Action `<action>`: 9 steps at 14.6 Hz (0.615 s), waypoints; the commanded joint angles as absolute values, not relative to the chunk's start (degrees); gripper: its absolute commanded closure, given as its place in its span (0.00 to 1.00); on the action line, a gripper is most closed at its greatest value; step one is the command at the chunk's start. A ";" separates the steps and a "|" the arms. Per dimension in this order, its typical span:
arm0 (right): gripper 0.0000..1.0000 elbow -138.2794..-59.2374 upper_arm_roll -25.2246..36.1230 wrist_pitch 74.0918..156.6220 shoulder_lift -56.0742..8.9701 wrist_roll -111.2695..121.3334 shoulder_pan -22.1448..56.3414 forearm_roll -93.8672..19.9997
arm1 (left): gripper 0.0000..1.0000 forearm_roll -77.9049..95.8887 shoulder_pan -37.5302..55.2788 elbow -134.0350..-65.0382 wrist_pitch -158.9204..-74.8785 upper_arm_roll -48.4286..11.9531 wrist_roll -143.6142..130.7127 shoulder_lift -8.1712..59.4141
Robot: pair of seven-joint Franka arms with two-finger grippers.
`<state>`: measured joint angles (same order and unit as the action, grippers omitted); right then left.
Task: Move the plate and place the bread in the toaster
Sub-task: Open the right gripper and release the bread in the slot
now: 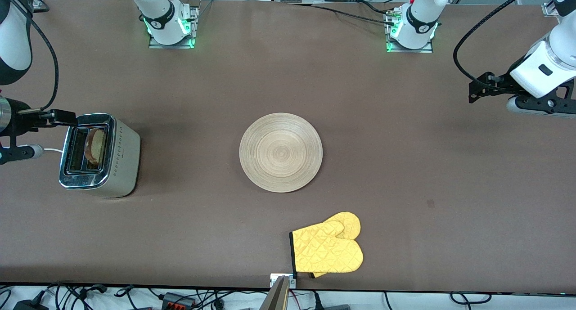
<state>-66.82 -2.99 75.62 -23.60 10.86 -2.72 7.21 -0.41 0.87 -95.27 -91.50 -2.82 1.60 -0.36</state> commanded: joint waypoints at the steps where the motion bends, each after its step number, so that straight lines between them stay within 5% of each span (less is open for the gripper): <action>1: 0.00 -72.03 -3.16 79.34 -19.45 10.99 -2.20 6.68 | 0.00 -1.85 1.23 -93.16 -90.70 -2.81 1.05 0.61; 3: 0.00 -81.87 -2.64 86.98 -14.61 11.69 -2.81 6.33 | 0.00 -1.85 1.23 -93.08 -90.70 -2.90 1.05 0.62; 9: 0.00 -90.95 -0.79 97.37 -6.53 11.16 -3.08 5.63 | 0.00 -1.85 1.23 -93.08 -90.62 -2.90 1.05 0.62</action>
